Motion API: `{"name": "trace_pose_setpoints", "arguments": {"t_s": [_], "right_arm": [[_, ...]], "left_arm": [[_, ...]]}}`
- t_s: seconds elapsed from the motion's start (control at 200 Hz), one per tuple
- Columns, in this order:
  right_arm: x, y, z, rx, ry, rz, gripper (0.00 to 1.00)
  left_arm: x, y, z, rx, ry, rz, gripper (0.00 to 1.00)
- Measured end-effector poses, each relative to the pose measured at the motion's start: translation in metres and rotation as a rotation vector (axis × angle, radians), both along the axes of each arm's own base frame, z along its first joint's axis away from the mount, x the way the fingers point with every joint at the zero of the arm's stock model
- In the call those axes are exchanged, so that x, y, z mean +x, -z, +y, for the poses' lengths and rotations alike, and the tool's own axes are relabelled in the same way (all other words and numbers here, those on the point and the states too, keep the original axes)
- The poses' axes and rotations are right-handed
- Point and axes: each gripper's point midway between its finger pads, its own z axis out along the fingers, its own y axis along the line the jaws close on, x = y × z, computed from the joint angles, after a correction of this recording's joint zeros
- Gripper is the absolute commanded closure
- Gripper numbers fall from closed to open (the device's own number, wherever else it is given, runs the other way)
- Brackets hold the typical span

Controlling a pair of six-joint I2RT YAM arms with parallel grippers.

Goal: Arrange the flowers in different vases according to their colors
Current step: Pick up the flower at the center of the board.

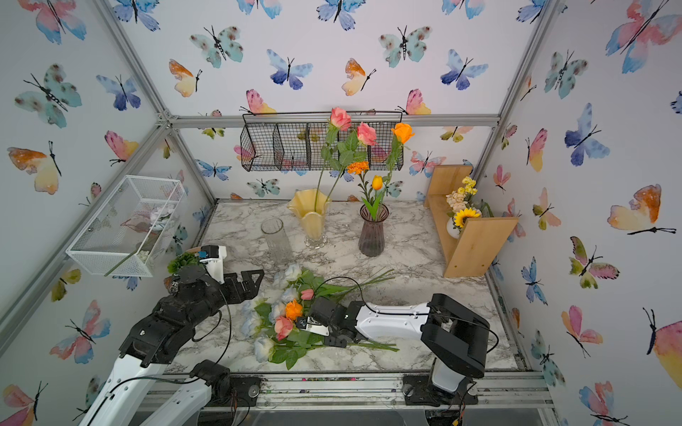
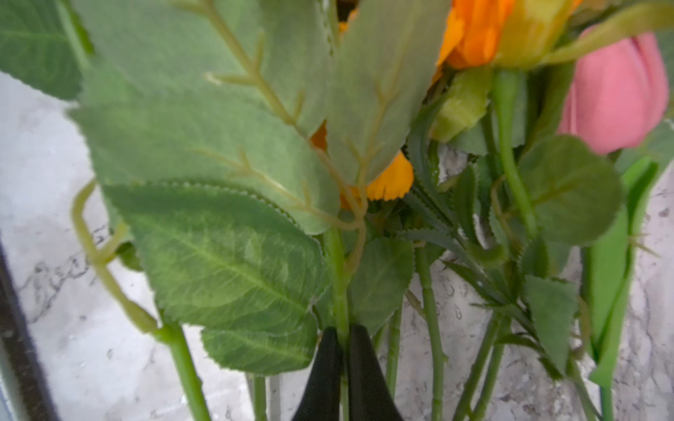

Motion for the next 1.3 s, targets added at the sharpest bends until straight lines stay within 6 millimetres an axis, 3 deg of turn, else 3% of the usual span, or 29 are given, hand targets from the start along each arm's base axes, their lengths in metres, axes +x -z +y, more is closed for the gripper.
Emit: {"name": "trace_pose_setpoints", "arguments": {"t_s": [0.18,0.526,0.806,1.301], "right_arm": [[0.007,-0.013,-0.001,0.016,-0.01,-0.044,0.97],[0.043,-0.07,-0.012,0.145,0.053,-0.147,0.97],[0.069,-0.099,-0.021,0.259,0.137,-0.121,0.97],[0.136,-0.231,-0.006,0.755,0.333,-0.109,0.98]], "left_arm": [[0.0,0.0,0.0,0.0,0.0,0.0,0.01],[-0.001,-0.002,0.001,-0.003,0.0,-0.009,0.01],[-0.007,-0.009,-0.009,-0.042,0.051,-0.017,0.01],[-0.01,-0.058,-0.031,-0.145,0.163,-0.092,0.01]]}}
